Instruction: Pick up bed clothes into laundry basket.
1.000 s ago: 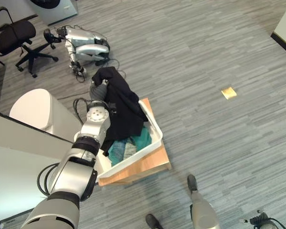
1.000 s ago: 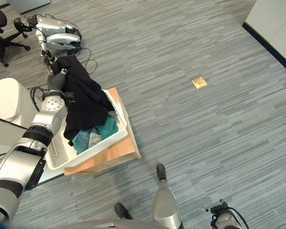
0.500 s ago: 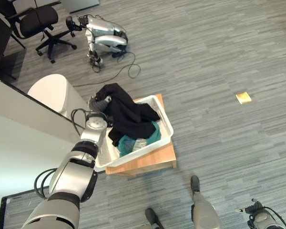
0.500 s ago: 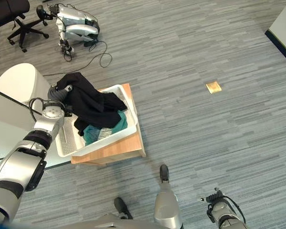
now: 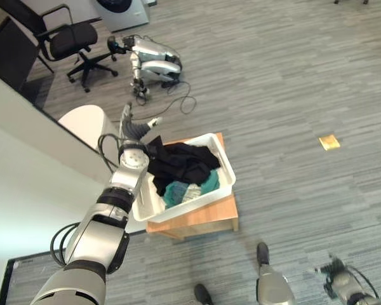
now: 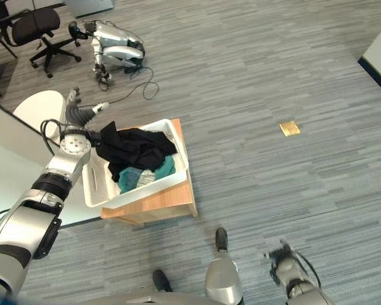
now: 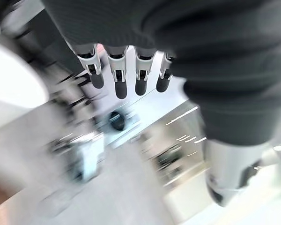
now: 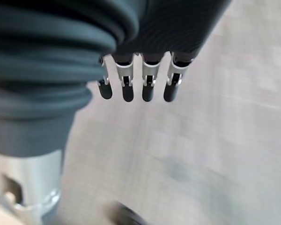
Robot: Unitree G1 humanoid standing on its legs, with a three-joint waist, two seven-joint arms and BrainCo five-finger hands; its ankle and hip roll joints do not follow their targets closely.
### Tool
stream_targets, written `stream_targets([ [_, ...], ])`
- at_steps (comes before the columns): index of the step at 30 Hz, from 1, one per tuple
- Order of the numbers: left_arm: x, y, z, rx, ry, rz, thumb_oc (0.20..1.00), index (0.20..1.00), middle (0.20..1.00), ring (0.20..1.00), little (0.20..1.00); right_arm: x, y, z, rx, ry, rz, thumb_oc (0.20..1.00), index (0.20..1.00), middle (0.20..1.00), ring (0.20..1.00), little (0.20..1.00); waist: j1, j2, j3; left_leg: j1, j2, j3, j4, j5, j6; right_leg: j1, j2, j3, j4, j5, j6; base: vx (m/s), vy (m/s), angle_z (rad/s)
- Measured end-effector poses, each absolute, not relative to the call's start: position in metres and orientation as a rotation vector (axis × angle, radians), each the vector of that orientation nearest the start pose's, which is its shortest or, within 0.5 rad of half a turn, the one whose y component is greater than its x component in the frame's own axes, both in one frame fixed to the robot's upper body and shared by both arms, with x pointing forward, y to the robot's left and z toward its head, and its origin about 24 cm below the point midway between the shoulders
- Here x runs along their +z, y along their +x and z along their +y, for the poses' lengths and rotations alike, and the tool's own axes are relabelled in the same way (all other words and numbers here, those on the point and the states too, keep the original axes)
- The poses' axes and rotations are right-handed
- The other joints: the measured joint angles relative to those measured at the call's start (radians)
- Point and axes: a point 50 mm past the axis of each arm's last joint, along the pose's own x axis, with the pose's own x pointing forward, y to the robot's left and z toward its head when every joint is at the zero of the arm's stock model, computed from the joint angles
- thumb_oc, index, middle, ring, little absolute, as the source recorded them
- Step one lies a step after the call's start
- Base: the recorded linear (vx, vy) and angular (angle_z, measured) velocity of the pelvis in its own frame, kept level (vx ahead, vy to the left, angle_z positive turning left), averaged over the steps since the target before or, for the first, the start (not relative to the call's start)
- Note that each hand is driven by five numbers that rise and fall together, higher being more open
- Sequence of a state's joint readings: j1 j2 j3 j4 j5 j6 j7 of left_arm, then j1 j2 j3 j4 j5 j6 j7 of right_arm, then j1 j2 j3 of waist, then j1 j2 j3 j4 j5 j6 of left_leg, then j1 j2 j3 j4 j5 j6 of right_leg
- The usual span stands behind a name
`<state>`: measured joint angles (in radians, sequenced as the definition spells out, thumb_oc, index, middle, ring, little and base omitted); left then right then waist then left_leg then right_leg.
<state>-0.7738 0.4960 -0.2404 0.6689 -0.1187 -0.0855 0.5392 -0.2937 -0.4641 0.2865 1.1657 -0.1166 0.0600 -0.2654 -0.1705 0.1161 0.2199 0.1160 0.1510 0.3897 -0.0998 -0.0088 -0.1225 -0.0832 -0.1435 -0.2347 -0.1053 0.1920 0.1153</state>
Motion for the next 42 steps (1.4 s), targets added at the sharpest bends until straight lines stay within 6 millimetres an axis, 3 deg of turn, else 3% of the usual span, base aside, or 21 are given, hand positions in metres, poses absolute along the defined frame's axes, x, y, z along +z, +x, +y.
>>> stream_targets([
  [5,0.193,0.319,0.232,0.539,0.194,-0.633,1.0,1.0,1.0,1.0,1.0,0.064,0.335,-0.276,-0.283,-0.823,0.161,1.0,1.0,1.0,1.0,1.0,0.075,0.031,-0.044,0.022,0.012,-0.043,0.001,0.005,-0.004,0.045,0.008,-0.036,0.003,-0.001,-0.008,0.0,-0.011,0.2],
  [6,0.187,0.312,0.236,0.552,0.179,-0.632,1.0,1.0,1.0,1.0,1.0,0.086,0.341,-0.268,-0.279,-0.813,0.06,1.0,1.0,1.0,1.0,1.0,0.088,0.033,-0.052,0.028,0.015,-0.047,0.007,0.006,-0.003,0.054,0.016,-0.034,0.004,-0.003,-0.006,-0.03,0.015,0.29],
  [8,0.155,0.25,0.275,0.707,0.157,-0.626,1.0,1.0,1.0,1.0,1.0,0.146,0.278,-0.198,-0.018,-0.676,-0.489,1.0,1.0,1.0,1.0,1.0,0.104,0.035,-0.068,0.038,0.018,-0.065,0.006,0.006,-0.005,0.072,0.018,-0.043,0.005,-0.017,-0.008,-0.14,0.004,0.16],
  [12,0.096,0.216,0.289,0.818,0.023,-0.414,1.0,1.0,1.0,1.0,1.0,0.081,0.216,-0.183,0.19,-0.576,-0.298,1.0,1.0,1.0,1.0,1.0,0.086,-0.037,-0.095,0.024,0.015,-0.195,0.007,0.006,-0.002,0.089,-0.018,-0.033,0.153,-0.132,0.031,-0.22,-0.037,0.97],
  [14,0.068,0.225,0.27,0.726,-0.06,-0.295,1.0,1.0,1.0,1.0,1.0,0.055,0.216,-0.171,0.248,-0.54,-0.182,1.0,1.0,1.0,1.0,1.0,0.102,-0.049,-0.089,-0.051,0.016,-0.325,0.034,0.003,0.015,0.081,0.014,0.205,0.25,-0.229,0.044,-0.22,-0.183,1.62],
  [17,0.025,0.217,0.261,0.652,-0.093,-0.084,1.0,1.0,1.0,1.0,1.0,0.068,0.232,-0.124,0.412,-0.474,-0.298,1.0,1.0,1.0,1.0,1.0,0.141,-0.099,-0.07,-0.118,-0.026,-0.436,0.03,0.076,0.024,0.188,0.024,0.314,0.101,-0.281,0.036,-0.2,-0.264,1.59],
  [21,-0.001,0.199,0.254,0.659,-0.163,0.028,1.0,1.0,1.0,1.0,1.0,0.102,0.258,-0.075,0.544,-0.446,-0.485,1.0,1.0,1.0,1.0,1.0,0.27,0.0,-0.025,-0.293,-0.012,-0.598,0.081,0.197,-0.034,0.217,0.128,0.185,0.038,-0.247,0.005,-0.58,-0.25,1.71],
  [22,0.003,0.206,0.249,0.629,-0.194,0.006,1.0,1.0,1.0,1.0,1.0,0.105,0.263,-0.075,0.544,-0.476,-0.498,1.0,1.0,1.0,1.0,1.0,0.231,0.002,0.003,-0.333,-0.012,-0.489,0.071,0.21,-0.079,0.235,0.111,0.107,0.026,-0.251,-0.038,-0.47,-0.096,2.81],
  [23,0.0,0.203,0.253,0.621,-0.184,0.023,1.0,1.0,1.0,1.0,1.0,0.107,0.262,-0.065,0.582,-0.489,-0.509,1.0,1.0,1.0,1.0,1.0,0.243,-0.004,0.013,-0.35,0.017,-0.219,0.084,0.108,0.074,0.26,0.101,0.004,0.019,-0.238,-0.038,-0.48,-0.183,3.14],
  [24,0.002,0.203,0.259,0.598,-0.159,0.028,1.0,1.0,1.0,1.0,1.0,0.107,0.258,-0.059,0.605,-0.48,-0.52,1.0,1.0,1.0,1.0,1.0,0.244,-0.055,0.048,-0.368,0.054,0.019,0.174,0.049,0.147,0.247,0.051,-0.095,0.072,-0.254,-0.055,-0.4,-0.154,2.28],
  [26,0.004,0.191,0.278,0.601,-0.104,0.037,1.0,1.0,1.0,1.0,1.0,0.115,0.255,-0.048,0.617,-0.445,-0.562,1.0,1.0,1.0,1.0,1.0,0.248,-0.099,0.048,-0.377,0.152,0.254,0.422,0.011,0.116,0.254,-0.02,-0.254,0.105,-0.257,-0.065,-0.3,-0.127,1.77],
  [28,0.002,0.188,0.28,0.596,-0.098,0.054,1.0,1.0,1.0,1.0,1.0,0.123,0.255,-0.052,0.589,-0.438,-0.593,1.0,1.0,1.0,1.0,1.0,0.217,-0.111,0.048,-0.357,0.213,0.297,0.585,-0.031,0.095,0.311,-0.062,-0.377,0.094,-0.261,-0.056,-0.09,0.001,1.99],
  [30,-0.001,0.194,0.266,0.518,-0.112,0.066,1.0,1.0,1.0,1.0,1.0,0.118,0.257,-0.069,0.555,-0.497,-0.554,1.0,1.0,1.0,1.0,1.0,0.172,-0.093,0.035,-0.238,0.288,0.432,0.682,-0.088,0.219,0.398,-0.113,-0.529,0.193,-0.268,-0.047,-0.04,0.051,2.56],
  [31,0.002,0.199,0.252,0.472,-0.144,0.049,1.0,1.0,1.0,1.0,1.0,0.115,0.255,-0.079,0.55,-0.539,-0.541,1.0,1.0,1.0,1.0,1.0,0.127,-0.03,0.012,-0.155,0.28,0.49,0.566,-0.039,0.354,0.397,-0.164,-0.593,0.392,-0.295,-0.061,-0.07,0.213,3.27],
  [32,0.015,0.216,0.24,0.418,-0.169,-0.011,1.0,1.0,1.0,1.0,1.0,0.117,0.26,-0.087,0.511,-0.551,-0.536,1.0,1.0,1.0,1.0,1.0,0.093,-0.042,-0.005,-0.151,0.18,0.486,0.432,-0.062,0.251,0.366,-0.19,-0.601,0.486,-0.385,-0.029,-0.08,0.216,3.4],
  [33,0.023,0.224,0.239,0.411,-0.176,-0.049,1.0,1.0,1.0,1.0,1.0,0.124,0.265,-0.087,0.506,-0.57,-0.556,1.0,1.0,1.0,1.0,1.0,0.11,-0.043,-0.008,-0.171,0.112,0.421,0.325,-0.026,0.235,0.311,-0.161,-0.591,0.443,-0.426,-0.048,-0.08,0.348,3.11],
  [34,0.035,0.233,0.236,0.401,-0.196,-0.101,1.0,1.0,1.0,1.0,1.0,0.14,0.271,-0.085,0.491,-0.578,-0.615,1.0,1.0,1.0,1.0,1.0,0.124,-0.056,-0.017,-0.207,0.049,0.368,0.237,0.007,0.223,0.247,-0.112,-0.592,0.281,-0.406,-0.104,0.02,0.306,2.72],
  [36,0.034,0.235,0.238,0.412,-0.196,-0.081,1.0,1.0,1.0,1.0,1.0,0.142,0.278,-0.088,0.439,-0.554,-0.603,1.0,1.0,1.0,1.0,1.0,0.141,-0.062,-0.032,-0.25,0.048,0.423,0.339,-0.087,0.284,0.331,-0.069,-0.608,0.146,-0.271,-0.063,0.03,0.312,2.15],
  [39,0.018,0.211,0.258,0.501,-0.167,-0.006,1.0,1.0,1.0,1.0,1.0,0.13,0.275,-0.083,0.443,-0.525,-0.548,1.0,1.0,1.0,1.0,1.0,0.186,-0.047,-0.044,-0.2,0.028,0.399,0.404,-0.132,0.266,0.412,-0.153,-0.728,0.368,-0.268,-0.072,0.09,0.245,1.42],
  [41,0.018,0.208,0.255,0.478,-0.153,0.003,1.0,1.0,1.0,1.0,1.0,0.125,0.271,-0.081,0.452,-0.54,-0.545,1.0,1.0,1.0,1.0,1.0,0.18,-0.065,-0.062,-0.147,-0.076,0.227,0.297,-0.128,0.261,0.405,-0.31,-0.78,0.638,-0.276,-0.061,-0.09,0.108,2.18],
  [42,0.022,0.214,0.252,0.463,-0.156,-0.017,1.0,1.0,1.0,1.0,1.0,0.128,0.27,-0.077,0.459,-0.531,-0.568,1.0,1.0,1.0,1.0,1.0,0.177,-0.07,-0.053,-0.153,-0.117,0.139,0.255,-0.109,0.257,0.318,-0.34,-0.693,0.683,-0.305,-0.034,-0.06,0.226,2.4],
])
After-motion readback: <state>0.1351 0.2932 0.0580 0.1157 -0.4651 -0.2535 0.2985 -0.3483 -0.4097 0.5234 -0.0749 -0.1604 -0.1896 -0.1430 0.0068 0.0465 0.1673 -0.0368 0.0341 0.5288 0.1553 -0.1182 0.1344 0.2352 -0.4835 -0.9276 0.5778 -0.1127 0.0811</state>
